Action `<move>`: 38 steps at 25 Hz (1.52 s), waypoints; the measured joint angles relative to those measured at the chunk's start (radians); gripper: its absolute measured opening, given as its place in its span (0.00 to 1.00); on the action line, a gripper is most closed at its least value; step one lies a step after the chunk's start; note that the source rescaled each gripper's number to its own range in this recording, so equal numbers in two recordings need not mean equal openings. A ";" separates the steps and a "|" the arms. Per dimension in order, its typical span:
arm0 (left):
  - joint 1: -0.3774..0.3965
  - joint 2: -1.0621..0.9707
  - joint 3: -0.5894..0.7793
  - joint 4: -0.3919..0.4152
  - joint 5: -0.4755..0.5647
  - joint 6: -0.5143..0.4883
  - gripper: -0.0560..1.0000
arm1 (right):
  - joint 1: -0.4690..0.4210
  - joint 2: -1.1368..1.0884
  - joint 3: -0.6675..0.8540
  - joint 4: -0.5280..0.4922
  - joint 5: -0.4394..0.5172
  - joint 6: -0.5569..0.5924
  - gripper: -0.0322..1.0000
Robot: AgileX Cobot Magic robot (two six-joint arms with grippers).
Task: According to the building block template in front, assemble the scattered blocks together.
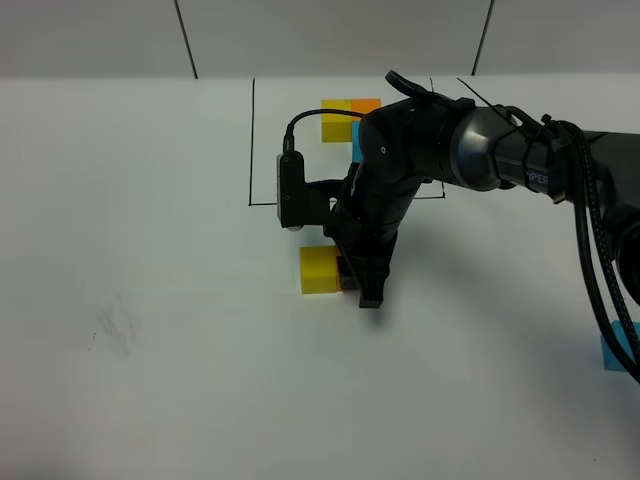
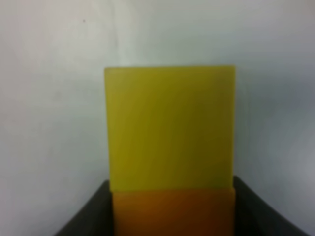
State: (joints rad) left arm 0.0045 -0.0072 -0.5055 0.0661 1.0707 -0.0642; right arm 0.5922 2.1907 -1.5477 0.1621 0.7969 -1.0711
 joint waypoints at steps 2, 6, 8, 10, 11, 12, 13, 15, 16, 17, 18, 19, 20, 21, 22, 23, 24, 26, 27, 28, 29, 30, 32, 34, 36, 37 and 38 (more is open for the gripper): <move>0.000 0.000 0.000 0.000 0.000 0.000 0.70 | 0.000 0.000 0.000 0.000 -0.001 0.015 0.42; 0.000 0.000 0.000 0.000 0.000 0.000 0.70 | -0.008 -0.058 0.000 -0.026 0.003 0.154 0.89; 0.000 0.000 0.000 0.000 0.000 0.000 0.70 | -0.033 -0.107 0.000 -0.050 0.036 0.312 0.96; 0.000 0.000 0.000 0.000 0.000 0.000 0.70 | -0.072 -0.150 0.006 -0.096 0.076 0.537 0.99; 0.000 0.000 0.000 0.000 0.000 0.000 0.70 | -0.097 -0.176 0.023 -0.125 0.089 0.653 0.99; 0.000 0.000 0.000 0.000 0.000 0.000 0.70 | -0.124 -0.205 0.052 -0.152 0.096 0.743 0.99; 0.000 0.000 0.000 0.000 0.000 0.000 0.70 | -0.146 -0.233 0.082 -0.174 0.103 0.839 0.99; 0.000 0.000 0.000 0.000 0.000 0.000 0.70 | -0.198 -0.311 0.170 -0.193 0.109 0.980 0.97; 0.000 0.000 0.000 0.000 0.000 0.000 0.70 | -0.219 -0.355 0.218 -0.195 0.110 1.019 0.96; 0.000 0.000 0.000 0.000 0.000 0.000 0.70 | -0.246 -0.394 0.259 -0.195 0.110 1.056 0.96; 0.000 0.000 0.000 0.000 0.000 0.000 0.70 | -0.275 -0.441 0.309 -0.198 0.108 1.089 0.96; 0.000 0.000 0.000 0.000 0.000 0.000 0.70 | -0.305 -0.487 0.359 -0.200 0.105 1.117 0.95; 0.000 0.000 0.000 0.000 0.000 0.000 0.70 | -0.330 -0.523 0.399 -0.204 0.098 1.146 0.95; 0.000 0.000 0.000 0.000 0.000 0.000 0.70 | -0.360 -0.565 0.448 -0.210 0.089 1.174 0.95; 0.000 0.000 0.000 0.000 0.000 0.000 0.70 | -0.387 -0.605 0.493 -0.218 0.077 1.198 0.95; 0.000 0.000 0.000 0.000 0.000 0.000 0.70 | -0.409 -0.641 0.534 -0.223 0.068 1.216 0.95; 0.000 0.000 0.000 0.000 0.000 0.000 0.70 | -0.432 -0.668 0.566 -0.224 0.058 1.232 0.95; 0.000 0.000 0.000 0.000 0.000 0.000 0.70 | -0.472 -0.721 0.629 -0.225 0.048 1.241 0.95; 0.000 0.000 0.000 0.000 0.000 0.000 0.70 | -0.488 -0.736 0.655 -0.228 0.044 1.242 0.95; 0.000 0.000 0.000 0.000 0.000 0.000 0.70 | -0.505 -0.749 0.676 -0.229 0.038 1.245 0.95; 0.000 0.000 0.000 0.000 0.000 0.000 0.70 | -0.519 -0.755 0.701 -0.235 0.025 1.246 0.95; 0.000 0.000 0.000 0.000 0.000 0.000 0.70 | -0.531 -0.759 0.726 -0.238 0.010 1.246 0.95; 0.000 0.000 0.000 0.000 0.000 0.000 0.70 | -0.542 -0.760 0.773 -0.243 -0.046 1.246 0.95; 0.000 0.000 0.000 0.000 0.000 0.000 0.70 | -0.546 -0.760 0.820 -0.243 -0.101 1.246 0.95; 0.000 0.000 0.000 0.000 0.000 0.000 0.70 | -0.546 -0.760 0.852 -0.243 -0.152 1.246 0.95; 0.000 0.000 0.000 0.000 0.000 0.000 0.70 | -0.548 -0.760 0.867 -0.243 -0.168 1.246 0.95; 0.000 0.000 0.000 0.000 0.000 0.000 0.70 | -0.548 -0.761 0.877 -0.243 -0.184 1.246 0.95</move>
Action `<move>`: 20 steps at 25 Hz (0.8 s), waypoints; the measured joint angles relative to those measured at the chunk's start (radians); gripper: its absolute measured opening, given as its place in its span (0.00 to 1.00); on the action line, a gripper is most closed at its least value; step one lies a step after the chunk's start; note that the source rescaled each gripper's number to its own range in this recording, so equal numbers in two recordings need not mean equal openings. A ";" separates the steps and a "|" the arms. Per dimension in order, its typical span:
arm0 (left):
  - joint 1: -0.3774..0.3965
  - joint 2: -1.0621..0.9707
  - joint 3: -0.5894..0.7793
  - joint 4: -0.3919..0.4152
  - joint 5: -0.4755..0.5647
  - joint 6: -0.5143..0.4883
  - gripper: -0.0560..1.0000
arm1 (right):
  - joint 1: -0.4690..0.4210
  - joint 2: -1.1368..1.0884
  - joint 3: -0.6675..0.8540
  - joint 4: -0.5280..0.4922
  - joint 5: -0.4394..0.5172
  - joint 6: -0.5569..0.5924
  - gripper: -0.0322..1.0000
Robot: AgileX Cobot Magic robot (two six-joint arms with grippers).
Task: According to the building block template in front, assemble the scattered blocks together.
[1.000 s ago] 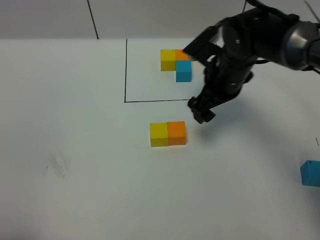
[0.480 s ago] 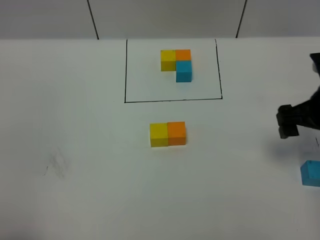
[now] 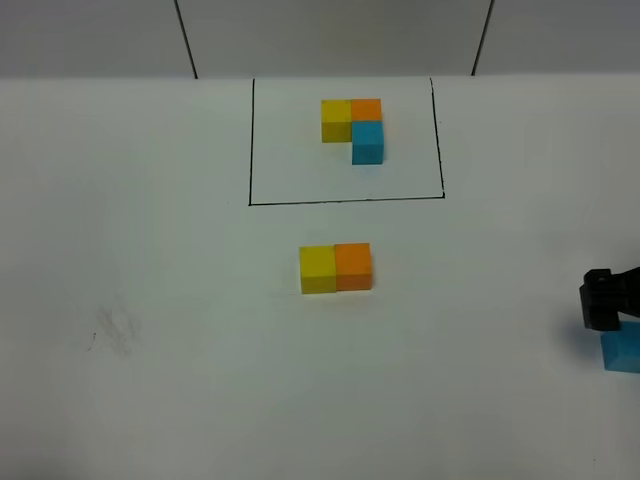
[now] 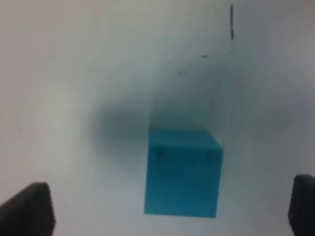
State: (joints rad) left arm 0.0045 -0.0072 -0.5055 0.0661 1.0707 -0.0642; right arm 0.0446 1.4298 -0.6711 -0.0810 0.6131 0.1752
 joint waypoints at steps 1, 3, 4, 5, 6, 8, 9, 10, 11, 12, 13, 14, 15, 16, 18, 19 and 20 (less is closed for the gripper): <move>0.000 0.000 0.000 0.000 0.000 0.000 0.70 | -0.001 0.000 0.010 0.000 -0.015 0.000 0.95; 0.000 0.000 0.000 0.000 0.000 0.000 0.70 | -0.001 0.000 0.028 0.000 -0.033 0.000 0.95; 0.000 0.000 0.000 0.000 0.000 0.000 0.70 | -0.001 0.003 0.032 0.000 -0.039 0.000 0.94; 0.000 0.000 0.000 0.000 0.000 0.000 0.70 | -0.001 0.011 0.035 0.000 -0.046 0.000 0.94; 0.000 0.000 0.000 0.000 0.000 0.000 0.70 | -0.001 0.023 0.038 0.000 -0.051 0.000 0.94; 0.000 0.000 0.000 0.000 0.000 0.000 0.70 | -0.001 0.055 0.039 0.000 -0.062 0.000 0.93; 0.000 0.000 0.000 0.000 0.000 0.000 0.70 | -0.001 0.073 0.039 0.000 -0.075 0.000 0.93; 0.000 0.000 0.000 0.000 0.000 0.000 0.70 | -0.001 0.090 0.040 0.000 -0.086 0.001 0.93; 0.000 0.000 0.000 0.000 0.000 0.000 0.70 | -0.001 0.104 0.040 0.000 -0.100 0.001 0.92; 0.000 0.000 0.000 0.000 0.000 0.000 0.70 | -0.001 0.119 0.040 0.001 -0.114 0.002 0.92; 0.000 0.000 0.000 0.000 0.000 0.000 0.70 | -0.001 0.133 0.040 0.004 -0.127 0.002 0.91; 0.000 0.000 0.000 0.000 0.000 0.000 0.70 | -0.001 0.143 0.040 0.009 -0.134 0.002 0.90; 0.000 0.000 0.000 0.000 0.000 0.000 0.70 | -0.001 0.155 0.040 0.013 -0.141 0.002 0.89; 0.000 0.000 0.000 0.000 0.000 0.000 0.70 | -0.001 0.165 0.040 0.018 -0.148 0.002 0.86; 0.000 0.000 0.000 0.000 0.000 0.000 0.70 | -0.001 0.181 0.040 0.020 -0.156 0.002 0.81; 0.000 0.000 0.000 0.000 0.000 0.000 0.70 | -0.003 0.187 0.040 0.021 -0.159 0.002 0.77; 0.000 0.000 0.000 0.000 0.000 0.000 0.70 | -0.011 0.192 0.040 0.023 -0.162 0.002 0.73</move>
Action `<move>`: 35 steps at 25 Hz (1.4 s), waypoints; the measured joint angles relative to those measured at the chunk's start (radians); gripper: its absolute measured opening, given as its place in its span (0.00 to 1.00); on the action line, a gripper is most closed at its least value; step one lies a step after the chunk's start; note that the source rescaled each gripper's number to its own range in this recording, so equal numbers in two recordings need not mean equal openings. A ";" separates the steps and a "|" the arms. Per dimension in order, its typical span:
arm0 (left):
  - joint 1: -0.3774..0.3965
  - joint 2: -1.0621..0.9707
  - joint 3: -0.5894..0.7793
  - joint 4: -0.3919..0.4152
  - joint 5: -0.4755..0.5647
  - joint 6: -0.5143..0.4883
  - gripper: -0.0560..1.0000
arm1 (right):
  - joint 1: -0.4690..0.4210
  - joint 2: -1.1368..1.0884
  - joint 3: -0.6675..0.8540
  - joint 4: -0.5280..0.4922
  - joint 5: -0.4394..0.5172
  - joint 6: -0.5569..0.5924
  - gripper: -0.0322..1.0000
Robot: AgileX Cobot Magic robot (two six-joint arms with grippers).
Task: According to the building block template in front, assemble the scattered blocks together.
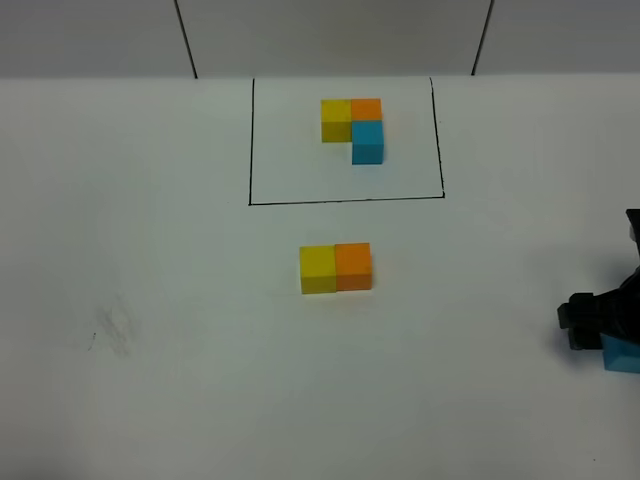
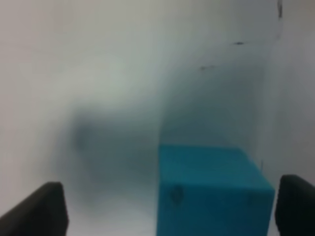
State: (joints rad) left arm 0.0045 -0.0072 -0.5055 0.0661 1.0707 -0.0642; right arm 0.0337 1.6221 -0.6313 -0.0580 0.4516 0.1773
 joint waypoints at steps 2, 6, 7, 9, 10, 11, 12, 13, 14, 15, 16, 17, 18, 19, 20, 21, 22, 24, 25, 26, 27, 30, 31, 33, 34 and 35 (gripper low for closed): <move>0.000 0.000 0.000 0.000 0.000 0.000 0.70 | -0.016 0.009 0.000 0.000 0.000 0.000 0.65; 0.000 0.000 0.000 0.000 0.000 0.000 0.70 | -0.038 0.018 0.000 -0.001 0.001 0.000 0.41; 0.000 0.000 0.000 0.000 0.000 0.000 0.70 | -0.040 0.018 0.000 -0.001 0.001 0.000 0.30; 0.000 0.000 0.000 0.000 0.000 0.000 0.70 | -0.040 0.018 0.000 -0.002 0.000 0.001 0.22; 0.000 0.000 0.000 0.000 0.000 0.000 0.70 | -0.040 0.018 0.000 -0.002 0.001 0.001 0.22; 0.000 0.000 0.000 0.000 0.000 0.000 0.70 | -0.040 0.018 0.000 -0.002 0.001 0.001 0.22; 0.000 0.000 0.000 0.000 0.000 0.000 0.70 | -0.040 0.018 0.000 -0.003 0.004 0.000 0.22; 0.000 0.000 0.000 0.000 0.000 0.000 0.70 | -0.037 0.013 0.000 -0.003 0.015 -0.001 0.22; 0.000 0.000 0.000 0.000 0.000 0.000 0.70 | -0.029 0.004 0.000 -0.003 0.032 -0.001 0.22; 0.000 0.000 0.000 0.000 0.000 0.000 0.70 | -0.015 -0.013 0.000 -0.002 0.044 -0.001 0.22; 0.000 0.000 0.000 0.000 0.000 0.000 0.70 | 0.000 -0.032 0.000 -0.001 0.059 -0.001 0.22; 0.000 0.000 0.000 0.000 0.000 0.000 0.70 | 0.020 -0.058 0.000 -0.001 0.070 0.002 0.22; 0.000 0.000 0.000 0.000 0.000 0.000 0.70 | 0.042 -0.089 0.000 -0.001 0.082 0.008 0.22; 0.000 0.000 0.000 0.000 0.000 0.000 0.70 | 0.061 -0.117 0.000 0.002 0.090 0.022 0.22; 0.000 0.000 0.000 0.000 0.000 0.000 0.70 | 0.086 -0.150 0.000 0.005 0.094 0.042 0.22; 0.000 0.000 0.000 0.000 0.000 0.000 0.70 | 0.113 -0.183 0.000 0.014 0.094 0.067 0.22; 0.000 0.000 0.000 0.000 0.000 0.000 0.70 | 0.143 -0.212 0.000 0.026 0.093 0.090 0.22; 0.000 0.000 0.000 0.000 0.000 0.000 0.70 | 0.206 -0.250 0.000 0.049 0.092 0.157 0.22; 0.000 0.000 0.000 0.000 0.000 0.000 0.70 | 0.244 -0.258 0.000 0.058 0.092 0.196 0.22; 0.000 0.000 0.000 0.000 0.000 0.000 0.70 | 0.278 -0.259 -0.001 0.067 0.091 0.231 0.22; 0.000 0.000 0.000 0.000 0.000 0.000 0.70 | 0.320 -0.254 -0.001 0.073 0.091 0.274 0.22; 0.000 0.000 0.000 0.000 0.000 0.000 0.70 | 0.440 -0.212 -0.009 0.074 0.092 0.417 0.22; 0.000 0.000 0.000 0.000 0.000 0.000 0.70 | 0.479 -0.190 -0.023 0.069 0.093 0.466 0.22; 0.000 0.000 0.000 0.000 0.000 0.000 0.70 | 0.551 -0.137 -0.073 0.043 0.111 0.557 0.22; 0.000 0.000 0.000 0.000 0.000 0.000 0.70 | 0.589 -0.111 -0.102 0.024 0.133 0.609 0.22; 0.000 0.000 0.000 0.000 0.000 0.000 0.70 | 0.624 -0.078 -0.142 0.006 0.162 0.663 0.22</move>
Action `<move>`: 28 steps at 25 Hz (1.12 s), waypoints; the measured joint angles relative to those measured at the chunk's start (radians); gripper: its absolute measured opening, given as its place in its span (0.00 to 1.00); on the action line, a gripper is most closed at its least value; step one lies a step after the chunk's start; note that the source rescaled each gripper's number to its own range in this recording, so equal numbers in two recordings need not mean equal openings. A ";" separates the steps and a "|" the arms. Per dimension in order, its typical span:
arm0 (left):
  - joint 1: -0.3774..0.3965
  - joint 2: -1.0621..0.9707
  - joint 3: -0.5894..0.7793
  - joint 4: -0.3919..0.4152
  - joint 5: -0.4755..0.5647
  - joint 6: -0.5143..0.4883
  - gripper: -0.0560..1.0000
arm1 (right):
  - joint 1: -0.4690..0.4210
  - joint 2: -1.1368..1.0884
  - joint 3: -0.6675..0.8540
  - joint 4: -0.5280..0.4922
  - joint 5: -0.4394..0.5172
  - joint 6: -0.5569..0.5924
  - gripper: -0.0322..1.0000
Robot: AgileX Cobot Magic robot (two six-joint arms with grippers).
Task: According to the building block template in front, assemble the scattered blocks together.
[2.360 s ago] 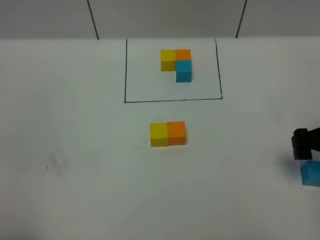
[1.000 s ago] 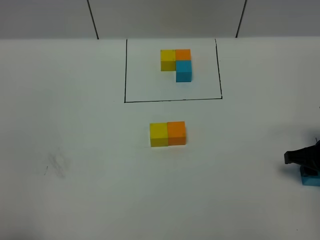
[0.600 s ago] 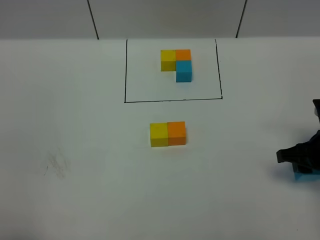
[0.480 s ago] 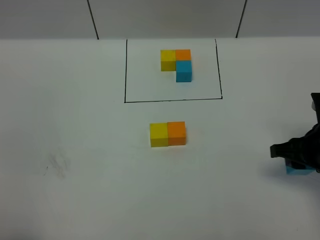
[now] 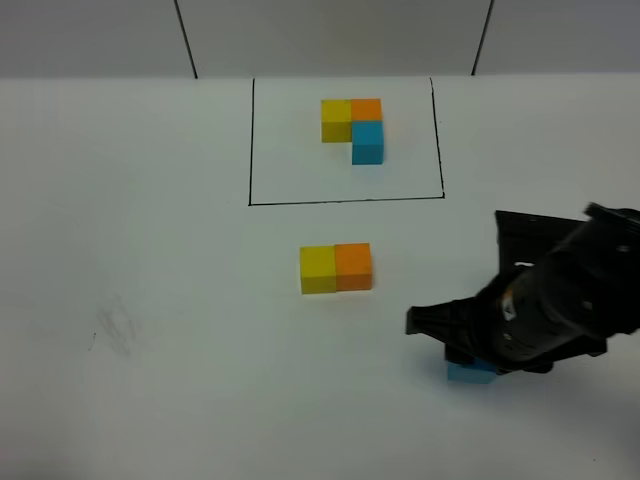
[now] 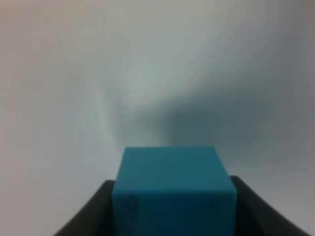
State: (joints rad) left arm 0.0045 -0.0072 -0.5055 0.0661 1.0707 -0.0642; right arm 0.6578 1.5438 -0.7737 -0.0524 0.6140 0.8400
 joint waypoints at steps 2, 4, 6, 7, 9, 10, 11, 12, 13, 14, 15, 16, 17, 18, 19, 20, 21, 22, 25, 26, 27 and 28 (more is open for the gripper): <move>0.000 0.000 0.000 0.000 0.000 0.000 0.70 | 0.060 0.064 -0.091 -0.049 0.063 0.088 0.22; 0.000 0.000 0.000 0.000 0.000 0.000 0.70 | 0.113 0.135 -0.172 -0.097 0.116 0.156 0.22; 0.000 0.000 0.000 0.000 0.000 0.000 0.70 | 0.148 0.196 -0.245 -0.131 0.130 0.187 0.22; 0.000 0.000 0.000 0.000 0.000 0.000 0.70 | 0.161 0.228 -0.280 -0.137 0.131 0.191 0.22; 0.000 0.000 0.000 0.000 0.000 0.000 0.70 | 0.173 0.287 -0.342 -0.139 0.131 0.193 0.22; 0.000 0.000 0.000 0.000 0.000 0.000 0.70 | 0.173 0.310 -0.365 -0.135 0.132 0.187 0.22; 0.000 0.000 0.000 0.000 0.000 0.000 0.70 | 0.173 0.336 -0.390 -0.130 0.133 0.177 0.22; 0.000 0.000 0.000 0.000 0.000 0.000 0.70 | 0.173 0.360 -0.414 -0.125 0.133 0.166 0.22; 0.000 0.000 0.000 0.000 0.000 0.000 0.70 | 0.173 0.378 -0.430 -0.120 0.133 0.155 0.22; 0.000 0.000 0.000 0.000 0.000 0.000 0.70 | 0.173 0.396 -0.447 -0.118 0.134 0.148 0.22; 0.000 0.000 0.000 0.000 0.000 0.000 0.70 | 0.173 0.412 -0.460 -0.115 0.134 0.144 0.22; 0.000 0.000 0.000 0.000 0.000 0.000 0.70 | 0.173 0.426 -0.470 -0.115 0.134 0.141 0.22; 0.000 0.000 0.000 0.000 0.000 0.000 0.70 | 0.173 0.437 -0.477 -0.115 0.134 0.138 0.22; 0.000 0.000 0.000 0.000 0.000 0.000 0.70 | 0.173 0.448 -0.482 -0.116 0.132 0.138 0.22; 0.000 0.000 0.000 0.000 0.000 0.000 0.70 | 0.173 0.459 -0.486 -0.120 0.130 0.138 0.22; 0.000 0.000 0.000 0.000 0.000 0.000 0.70 | 0.173 0.466 -0.488 -0.127 0.128 0.138 0.22; 0.000 0.000 0.000 0.000 0.000 0.000 0.70 | 0.173 0.473 -0.491 -0.134 0.124 0.138 0.22; 0.000 0.000 0.000 0.000 0.000 0.000 0.70 | 0.173 0.478 -0.493 -0.140 0.121 0.138 0.22; 0.000 0.000 0.000 0.000 0.000 0.000 0.70 | 0.173 0.489 -0.501 -0.162 0.111 0.138 0.22; 0.000 0.000 0.000 0.000 0.000 0.000 0.70 | 0.173 0.491 -0.505 -0.169 0.111 0.138 0.22; 0.000 0.000 0.000 0.000 0.000 0.000 0.70 | 0.173 0.491 -0.512 -0.178 0.111 0.138 0.22; 0.000 0.000 0.000 0.000 0.000 0.000 0.70 | 0.173 0.491 -0.518 -0.185 0.111 0.138 0.22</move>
State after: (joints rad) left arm 0.0045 -0.0072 -0.5055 0.0661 1.0707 -0.0642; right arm 0.8306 2.0350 -1.2918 -0.2378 0.7254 0.9779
